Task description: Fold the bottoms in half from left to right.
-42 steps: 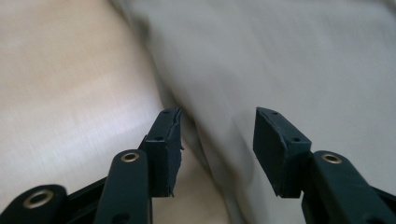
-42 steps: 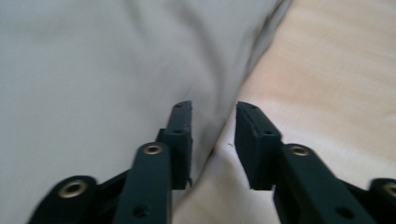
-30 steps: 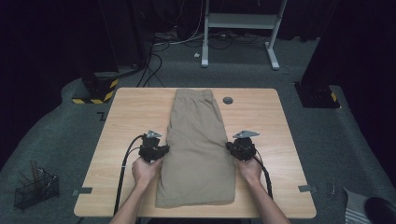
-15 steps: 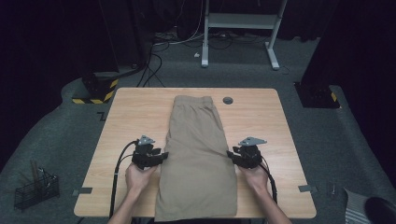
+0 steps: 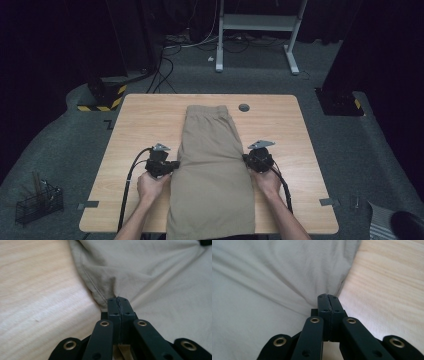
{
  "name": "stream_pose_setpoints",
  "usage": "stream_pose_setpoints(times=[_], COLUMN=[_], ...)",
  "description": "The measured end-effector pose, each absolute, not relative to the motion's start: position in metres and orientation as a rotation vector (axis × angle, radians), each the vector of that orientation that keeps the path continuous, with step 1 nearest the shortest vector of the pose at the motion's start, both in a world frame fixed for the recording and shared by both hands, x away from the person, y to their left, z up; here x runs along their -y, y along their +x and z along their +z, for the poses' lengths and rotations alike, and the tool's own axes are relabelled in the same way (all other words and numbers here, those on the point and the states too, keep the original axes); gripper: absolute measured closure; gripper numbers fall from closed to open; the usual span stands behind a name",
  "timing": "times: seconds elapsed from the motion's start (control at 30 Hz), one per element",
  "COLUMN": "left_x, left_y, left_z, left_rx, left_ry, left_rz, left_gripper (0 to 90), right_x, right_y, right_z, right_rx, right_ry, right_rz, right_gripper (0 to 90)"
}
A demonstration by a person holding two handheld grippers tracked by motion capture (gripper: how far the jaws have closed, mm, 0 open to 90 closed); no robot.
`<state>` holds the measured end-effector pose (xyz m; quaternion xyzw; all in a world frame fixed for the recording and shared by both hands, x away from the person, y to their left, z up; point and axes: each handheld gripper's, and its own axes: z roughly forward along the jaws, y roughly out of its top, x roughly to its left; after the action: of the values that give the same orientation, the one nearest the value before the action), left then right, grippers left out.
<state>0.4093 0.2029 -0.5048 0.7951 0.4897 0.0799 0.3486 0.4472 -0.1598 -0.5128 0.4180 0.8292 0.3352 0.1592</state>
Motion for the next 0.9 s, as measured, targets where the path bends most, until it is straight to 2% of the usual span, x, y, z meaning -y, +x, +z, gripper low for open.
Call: stream_pose_setpoints(times=[0.03, 0.1, 0.2, 0.27, 0.37, 0.43, 0.53, 0.57, 0.6, 0.67, 0.8, 0.83, 0.87, 0.9], left_x=[-0.202, -0.203, -0.202, -0.197, -0.185, -0.179, -0.171, -0.170, -0.170, -0.165, -0.146, -0.145, -0.145, -0.146], left_y=[0.407, 0.406, 0.415, 0.427, 0.447, 0.457, 0.467, 0.469, 0.471, 0.485, 0.504, 0.502, 0.498, 0.491], left_z=[-0.503, -0.498, -0.488, -0.483, -0.485, -0.490, -0.499, -0.500, -0.499, -0.497, -0.497, -0.497, -0.496, -0.494], left_rx=[-1.263, -1.259, -1.256, -1.243, -1.269, -1.289, -1.269, -1.253, -1.251, -1.280, -1.252, -1.248, -1.247, -1.234], left_ry=[2.071, 2.052, 1.987, 1.975, 1.996, 2.024, 2.094, 2.114, 2.100, 2.069, 2.121, 2.112, 2.100, 2.097], left_rz=[0.220, 0.258, 0.266, 0.273, 0.303, 0.310, 0.317, 0.355, 0.400, 0.396, 0.383, 0.375, 0.370, 0.391], left_gripper=[88.9, 78.6, 55.7, 51.3, 52.2, 58.2, 81.6, 89.3, 90.0, 90.0, 89.1, 83.5, 68.1, 60.2], right_x=[0.161, 0.165, 0.171, 0.172, 0.163, 0.157, 0.147, 0.147, 0.149, 0.154, 0.163, 0.168, 0.172, 0.176], right_y=[0.444, 0.434, 0.432, 0.438, 0.449, 0.457, 0.464, 0.464, 0.464, 0.465, 0.471, 0.472, 0.472, 0.469], right_z=[-0.512, -0.510, -0.505, -0.501, -0.501, -0.505, -0.513, -0.513, -0.512, -0.511, -0.513, -0.512, -0.511, -0.509], right_rx=[-2.375, -2.384, -2.346, -2.320, -2.305, -2.313, -2.348, -2.342, -2.344, -2.339, -2.283, -2.272, -2.249, -2.230], right_ry=[1.178, 1.169, 1.197, 1.223, 1.236, 1.256, 1.235, 1.210, 1.207, 1.207, 1.273, 1.303, 1.321, 1.336], right_rz=[0.950, 0.953, 0.988, 1.022, 1.018, 1.009, 0.961, 0.950, 0.951, 0.954, 0.918, 0.924, 0.919, 0.920], right_gripper=[90.0, 89.0, 74.6, 66.9, 64.8, 67.3, 85.9, 89.2, 90.0, 90.0, 87.9, 81.0, 71.5, 67.7])
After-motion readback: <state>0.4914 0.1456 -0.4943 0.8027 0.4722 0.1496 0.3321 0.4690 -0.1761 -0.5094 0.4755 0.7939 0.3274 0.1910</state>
